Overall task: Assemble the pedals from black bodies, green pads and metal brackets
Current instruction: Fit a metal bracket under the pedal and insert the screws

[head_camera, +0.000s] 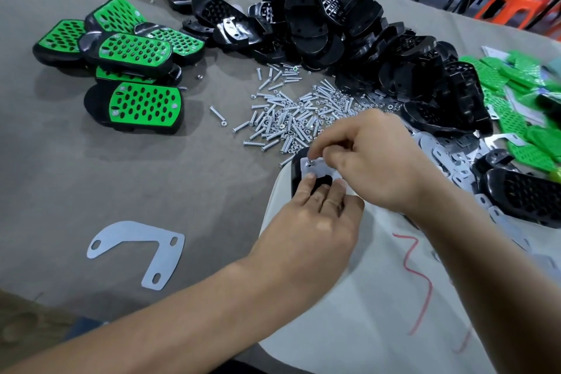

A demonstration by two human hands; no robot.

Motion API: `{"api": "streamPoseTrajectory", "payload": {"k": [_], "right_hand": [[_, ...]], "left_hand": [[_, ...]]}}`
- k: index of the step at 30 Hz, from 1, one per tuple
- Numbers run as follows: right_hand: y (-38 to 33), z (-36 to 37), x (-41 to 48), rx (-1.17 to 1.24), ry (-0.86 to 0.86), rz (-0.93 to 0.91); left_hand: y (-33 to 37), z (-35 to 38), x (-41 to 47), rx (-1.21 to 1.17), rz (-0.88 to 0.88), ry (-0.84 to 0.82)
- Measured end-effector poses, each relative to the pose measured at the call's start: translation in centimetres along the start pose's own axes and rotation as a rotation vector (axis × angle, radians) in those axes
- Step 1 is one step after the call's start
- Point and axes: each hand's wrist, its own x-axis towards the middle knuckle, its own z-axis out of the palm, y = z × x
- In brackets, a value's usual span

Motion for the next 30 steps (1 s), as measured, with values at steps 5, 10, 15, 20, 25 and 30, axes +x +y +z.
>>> {"api": "streamPoseTrajectory", "payload": {"k": [5,10,15,20,25,30], "right_hand": [[-0.2,-0.1,0.4,-0.042,-0.044,-0.024],[-0.1,0.1,0.9,-0.130,-0.054,-0.111],[-0.2,0.0,1.6,-0.182,-0.061,-0.176],[-1.1,-0.3,2.7,-0.290,-0.116,-0.199],[-1.3,-0.5,2.4,-0.341,-0.162,-0.214],[-1.7,0.6,2.0,-0.464,-0.137,-0.242]], "left_hand": [[0.0,-0.1,0.0,0.010,-0.001,-0.004],[0.0,-0.3,-0.1,0.027,0.003,0.005],[0.0,0.0,-0.3,0.001,0.016,0.031],[-0.1,0.3,-0.4,-0.026,0.023,0.060],[-0.1,0.3,-0.3,0.013,0.029,0.105],[-0.3,0.1,-0.1,0.018,0.013,0.168]]}}
